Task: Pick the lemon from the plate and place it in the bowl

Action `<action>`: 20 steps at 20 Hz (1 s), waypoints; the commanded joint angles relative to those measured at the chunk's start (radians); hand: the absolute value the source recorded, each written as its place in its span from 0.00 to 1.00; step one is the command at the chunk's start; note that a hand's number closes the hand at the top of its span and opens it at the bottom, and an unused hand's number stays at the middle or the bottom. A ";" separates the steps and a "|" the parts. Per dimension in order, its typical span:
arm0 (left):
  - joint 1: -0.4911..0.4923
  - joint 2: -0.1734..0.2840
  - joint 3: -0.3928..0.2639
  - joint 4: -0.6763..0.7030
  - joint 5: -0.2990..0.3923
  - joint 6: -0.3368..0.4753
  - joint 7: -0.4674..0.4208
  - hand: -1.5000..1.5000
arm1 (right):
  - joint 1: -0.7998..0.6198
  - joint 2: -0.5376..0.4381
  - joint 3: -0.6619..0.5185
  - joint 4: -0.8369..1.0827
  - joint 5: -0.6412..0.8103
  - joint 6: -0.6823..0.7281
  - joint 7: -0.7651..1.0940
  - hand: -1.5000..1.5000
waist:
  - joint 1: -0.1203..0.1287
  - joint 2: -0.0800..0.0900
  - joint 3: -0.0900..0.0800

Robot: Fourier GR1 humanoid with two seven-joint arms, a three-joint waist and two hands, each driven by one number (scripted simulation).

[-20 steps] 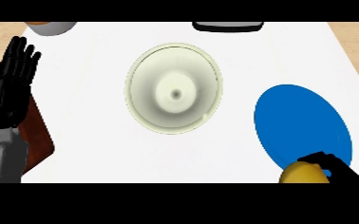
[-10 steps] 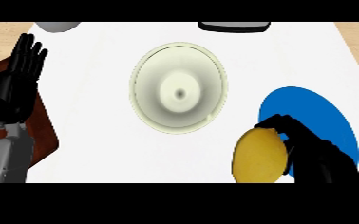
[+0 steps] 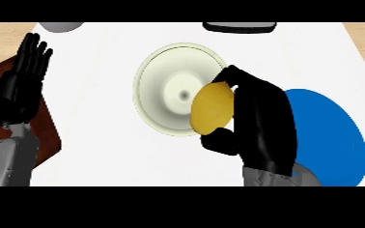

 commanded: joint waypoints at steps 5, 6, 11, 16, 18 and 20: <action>-0.004 0.009 0.006 -0.008 0.013 -0.011 0.030 0.50 | -0.206 0.011 -0.007 0.354 -0.029 -0.080 0.211 1.00 | -0.008 -0.003 0.002; -0.027 0.016 0.030 0.027 0.024 -0.012 0.002 0.50 | -0.204 0.011 -0.049 0.416 -0.046 -0.088 0.176 1.00 | -0.009 0.002 0.001; -0.003 -0.003 -0.003 -0.022 0.000 0.005 0.021 0.50 | -0.112 0.011 -0.083 0.539 -0.062 -0.347 0.133 0.00 | 0.001 0.004 0.004; -0.023 0.000 0.006 0.009 0.020 -0.014 0.017 0.50 | -0.142 0.011 -0.087 0.598 -0.159 -0.607 0.045 0.00 | 0.020 0.009 0.004; 0.012 -0.010 -0.004 -0.022 0.016 -0.017 0.005 0.50 | -0.118 0.011 -0.098 0.610 -0.142 -0.704 -0.026 0.00 | 0.010 0.004 0.004; -0.037 0.000 0.002 0.010 0.004 0.006 0.032 0.50 | -0.123 0.011 -0.065 0.598 -0.100 -0.793 -0.046 0.00 | -0.011 0.002 0.004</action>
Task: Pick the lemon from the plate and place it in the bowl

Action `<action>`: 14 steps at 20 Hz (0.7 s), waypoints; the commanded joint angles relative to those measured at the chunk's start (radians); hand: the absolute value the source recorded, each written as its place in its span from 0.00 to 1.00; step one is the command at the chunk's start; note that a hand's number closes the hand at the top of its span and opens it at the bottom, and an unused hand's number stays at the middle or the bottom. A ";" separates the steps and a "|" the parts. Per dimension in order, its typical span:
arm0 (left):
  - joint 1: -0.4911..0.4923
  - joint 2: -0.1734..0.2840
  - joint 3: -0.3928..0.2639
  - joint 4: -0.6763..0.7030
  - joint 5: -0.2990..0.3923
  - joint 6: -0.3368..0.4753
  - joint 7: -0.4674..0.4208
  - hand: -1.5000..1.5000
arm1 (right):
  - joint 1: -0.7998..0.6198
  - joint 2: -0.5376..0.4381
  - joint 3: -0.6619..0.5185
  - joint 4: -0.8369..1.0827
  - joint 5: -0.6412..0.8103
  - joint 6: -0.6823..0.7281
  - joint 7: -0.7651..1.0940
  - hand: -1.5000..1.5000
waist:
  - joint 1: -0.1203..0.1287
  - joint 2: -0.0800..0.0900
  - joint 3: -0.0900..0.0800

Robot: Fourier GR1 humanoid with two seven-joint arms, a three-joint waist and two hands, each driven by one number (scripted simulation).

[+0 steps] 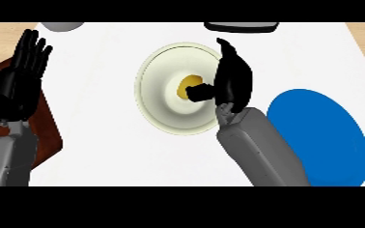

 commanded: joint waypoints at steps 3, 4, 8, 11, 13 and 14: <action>0.029 -0.030 -0.018 -0.013 -0.025 0.026 -0.019 0.50 | -0.030 0.007 -0.029 0.056 0.115 -0.352 0.036 0.00 | -0.019 -0.006 0.000; 0.031 0.005 0.018 -0.009 -0.005 0.013 -0.003 0.50 | 0.011 0.007 -0.051 0.005 0.155 -0.349 0.030 0.00 | -0.037 -0.012 -0.001; 0.044 0.007 0.022 0.015 -0.012 0.007 -0.028 0.50 | 0.036 0.007 -0.114 -0.038 0.228 -0.391 0.073 0.00 | -0.049 -0.012 -0.001; 0.035 0.008 0.033 0.015 -0.028 0.034 -0.037 0.50 | 0.193 0.007 -0.105 -0.192 0.260 -0.432 0.064 0.00 | -0.070 -0.016 -0.001; 0.046 0.008 0.036 -0.014 -0.001 0.015 -0.014 0.50 | 0.257 0.007 -0.114 -0.285 0.271 -0.435 0.081 0.00 | -0.066 -0.018 -0.001; 0.042 0.016 0.038 -0.009 -0.008 0.018 -0.013 0.50 | 0.327 -0.012 -0.145 -0.362 0.230 -0.386 0.011 0.00 | -0.073 -0.017 -0.001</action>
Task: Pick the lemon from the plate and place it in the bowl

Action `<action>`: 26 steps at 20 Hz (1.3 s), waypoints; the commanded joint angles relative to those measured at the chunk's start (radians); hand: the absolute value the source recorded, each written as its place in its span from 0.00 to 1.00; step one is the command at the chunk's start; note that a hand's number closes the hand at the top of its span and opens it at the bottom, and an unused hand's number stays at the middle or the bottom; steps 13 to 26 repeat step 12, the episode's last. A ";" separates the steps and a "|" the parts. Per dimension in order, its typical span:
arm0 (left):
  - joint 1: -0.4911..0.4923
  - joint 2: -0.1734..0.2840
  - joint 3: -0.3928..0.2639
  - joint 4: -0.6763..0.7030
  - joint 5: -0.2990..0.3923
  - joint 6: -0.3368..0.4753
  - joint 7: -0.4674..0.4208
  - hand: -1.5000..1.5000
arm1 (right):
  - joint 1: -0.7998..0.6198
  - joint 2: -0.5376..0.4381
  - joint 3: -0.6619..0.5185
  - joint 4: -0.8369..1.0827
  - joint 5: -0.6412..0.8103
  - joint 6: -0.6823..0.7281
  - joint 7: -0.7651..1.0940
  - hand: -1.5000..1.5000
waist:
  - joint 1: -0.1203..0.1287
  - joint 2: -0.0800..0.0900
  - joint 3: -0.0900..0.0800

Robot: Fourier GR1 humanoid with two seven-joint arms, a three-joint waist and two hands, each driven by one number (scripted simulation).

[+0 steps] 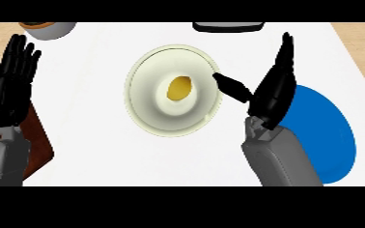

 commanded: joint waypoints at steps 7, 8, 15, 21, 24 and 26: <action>0.011 0.016 0.026 -0.002 0.028 -0.027 0.002 0.50 | 0.545 -0.147 -0.006 -0.537 -0.187 -0.088 -0.108 0.00 | -0.003 0.004 0.001; 0.013 0.015 0.017 -0.027 0.019 -0.015 0.028 0.50 | 0.623 -0.147 0.023 -0.585 -0.180 -0.109 -0.131 0.00 | -0.004 0.003 0.001; 0.017 0.009 0.028 0.034 0.019 -0.032 -0.037 0.50 | 0.787 -0.279 -0.039 -0.698 -0.416 -0.146 -0.267 0.00 | -0.004 0.005 0.002; 0.017 0.009 0.028 0.034 0.019 -0.032 -0.037 0.50 | 0.787 -0.279 -0.039 -0.698 -0.416 -0.146 -0.267 0.00 | -0.004 0.005 0.002; 0.017 0.009 0.028 0.034 0.019 -0.032 -0.037 0.50 | 0.787 -0.279 -0.039 -0.698 -0.416 -0.146 -0.267 0.00 | -0.004 0.005 0.002; 0.017 0.009 0.028 0.034 0.019 -0.032 -0.037 0.50 | 0.787 -0.279 -0.039 -0.698 -0.416 -0.146 -0.267 0.00 | -0.004 0.005 0.002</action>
